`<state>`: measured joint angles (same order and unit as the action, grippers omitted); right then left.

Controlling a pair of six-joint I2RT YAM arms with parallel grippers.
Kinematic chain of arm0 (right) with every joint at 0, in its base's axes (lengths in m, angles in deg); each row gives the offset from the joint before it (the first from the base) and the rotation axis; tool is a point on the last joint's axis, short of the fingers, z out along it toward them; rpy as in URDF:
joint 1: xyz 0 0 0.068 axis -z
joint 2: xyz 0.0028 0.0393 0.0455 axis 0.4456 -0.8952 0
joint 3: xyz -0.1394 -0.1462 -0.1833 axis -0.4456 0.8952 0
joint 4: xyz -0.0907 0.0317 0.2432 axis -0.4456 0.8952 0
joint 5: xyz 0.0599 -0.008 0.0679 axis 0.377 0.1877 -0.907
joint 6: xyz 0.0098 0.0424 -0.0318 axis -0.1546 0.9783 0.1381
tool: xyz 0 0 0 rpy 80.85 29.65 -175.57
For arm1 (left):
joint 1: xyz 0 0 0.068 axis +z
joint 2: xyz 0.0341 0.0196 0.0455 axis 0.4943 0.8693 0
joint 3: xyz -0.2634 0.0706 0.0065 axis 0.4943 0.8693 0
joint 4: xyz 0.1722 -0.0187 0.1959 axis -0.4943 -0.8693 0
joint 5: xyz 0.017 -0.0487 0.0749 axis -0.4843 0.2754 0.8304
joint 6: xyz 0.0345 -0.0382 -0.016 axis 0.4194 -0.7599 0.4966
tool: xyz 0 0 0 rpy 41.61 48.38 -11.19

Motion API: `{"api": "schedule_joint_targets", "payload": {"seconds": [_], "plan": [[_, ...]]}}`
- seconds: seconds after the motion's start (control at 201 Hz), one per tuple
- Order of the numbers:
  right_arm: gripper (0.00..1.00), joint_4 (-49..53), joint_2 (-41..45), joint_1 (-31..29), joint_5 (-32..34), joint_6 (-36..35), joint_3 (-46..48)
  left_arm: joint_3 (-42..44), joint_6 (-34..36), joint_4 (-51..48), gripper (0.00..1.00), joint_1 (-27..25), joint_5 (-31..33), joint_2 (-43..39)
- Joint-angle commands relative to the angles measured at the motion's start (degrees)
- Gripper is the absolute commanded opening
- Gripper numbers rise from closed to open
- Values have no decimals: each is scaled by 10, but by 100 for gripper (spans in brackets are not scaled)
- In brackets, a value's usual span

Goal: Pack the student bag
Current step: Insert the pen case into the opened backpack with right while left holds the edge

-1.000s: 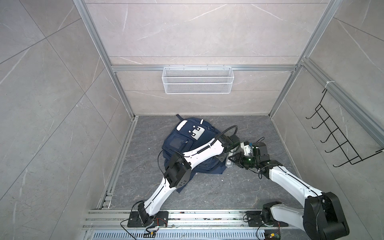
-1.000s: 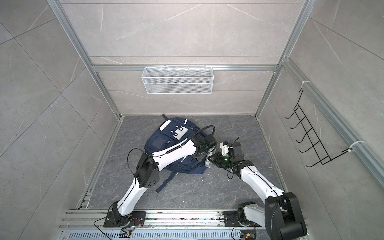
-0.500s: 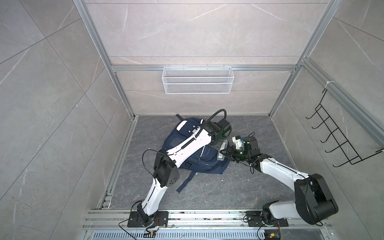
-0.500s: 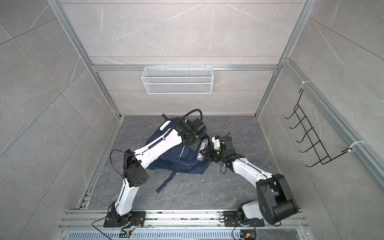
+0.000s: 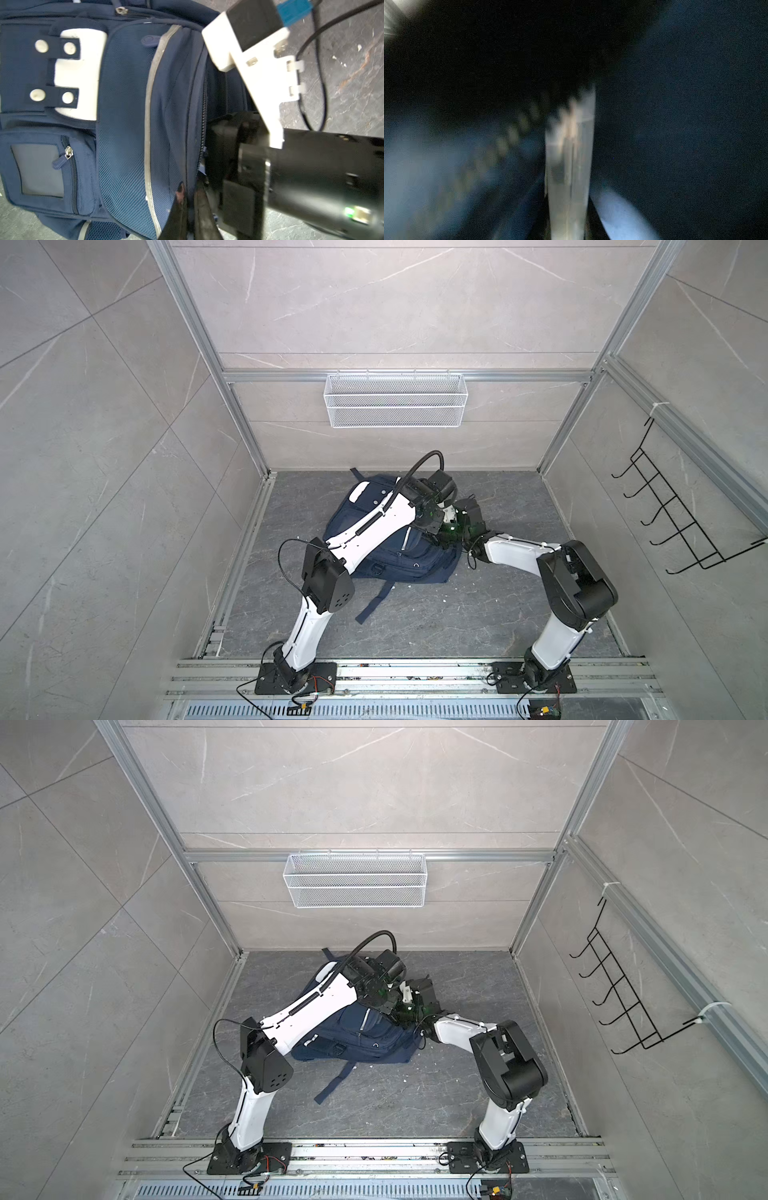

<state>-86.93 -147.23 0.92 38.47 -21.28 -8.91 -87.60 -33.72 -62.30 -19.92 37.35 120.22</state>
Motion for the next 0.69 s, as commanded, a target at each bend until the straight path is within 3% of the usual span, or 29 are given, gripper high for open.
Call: {"api": "schedule_joint_targets", "payload": {"seconds": [0.0,0.159,0.403,0.687], "plan": [[6,-28,-40,-21,3,28,-32,0,-15,38,0,-2,-37,-61],[25,55,-65,-36,19,-9,-70,1,-19,37,0,1,-54,-57],[56,187,-27,-36,78,-106,-74,12,-28,45,0,5,-60,-57],[66,244,42,-37,113,-144,-48,11,-26,44,0,9,-65,-47]]}}
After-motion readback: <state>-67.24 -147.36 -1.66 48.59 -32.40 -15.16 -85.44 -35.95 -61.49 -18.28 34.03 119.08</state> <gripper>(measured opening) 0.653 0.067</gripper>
